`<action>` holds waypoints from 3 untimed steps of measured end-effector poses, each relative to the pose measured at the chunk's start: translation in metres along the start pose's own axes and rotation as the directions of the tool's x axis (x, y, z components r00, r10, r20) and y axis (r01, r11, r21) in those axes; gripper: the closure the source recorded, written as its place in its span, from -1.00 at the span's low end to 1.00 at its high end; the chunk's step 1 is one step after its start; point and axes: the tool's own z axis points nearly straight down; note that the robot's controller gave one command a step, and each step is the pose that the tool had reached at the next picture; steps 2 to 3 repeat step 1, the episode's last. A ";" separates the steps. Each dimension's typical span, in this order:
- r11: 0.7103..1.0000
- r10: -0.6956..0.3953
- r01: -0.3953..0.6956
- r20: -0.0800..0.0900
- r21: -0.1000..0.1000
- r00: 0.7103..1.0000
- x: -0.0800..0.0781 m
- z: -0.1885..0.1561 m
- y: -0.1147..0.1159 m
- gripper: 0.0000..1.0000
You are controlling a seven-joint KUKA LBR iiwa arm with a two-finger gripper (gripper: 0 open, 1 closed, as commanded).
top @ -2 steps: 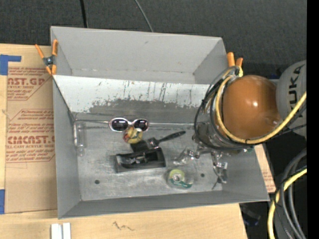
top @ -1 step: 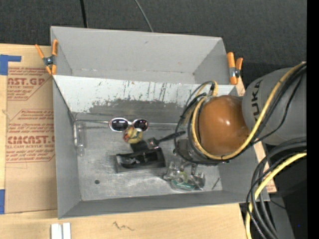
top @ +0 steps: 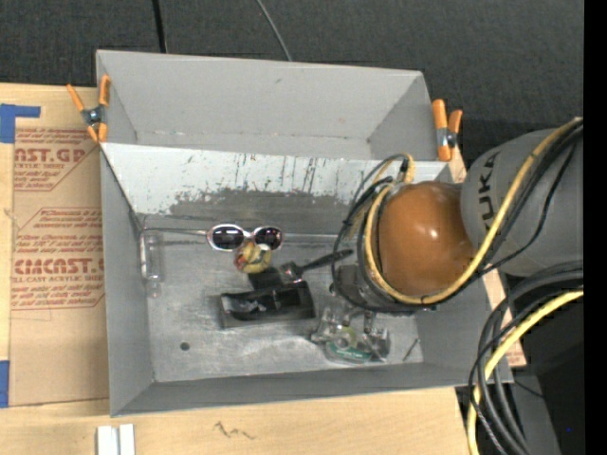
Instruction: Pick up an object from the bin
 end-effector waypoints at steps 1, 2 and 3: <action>1.000 -0.027 0.027 -0.004 -0.002 1.000 -0.043 -0.136 0.009 1.00; 1.000 -0.027 0.027 -0.004 -0.002 1.000 -0.043 -0.136 0.009 1.00; 1.000 -0.027 0.027 -0.004 -0.002 1.000 -0.043 -0.136 0.009 1.00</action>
Offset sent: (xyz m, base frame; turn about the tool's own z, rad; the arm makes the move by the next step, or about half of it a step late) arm 0.0000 0.0000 0.0000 0.0000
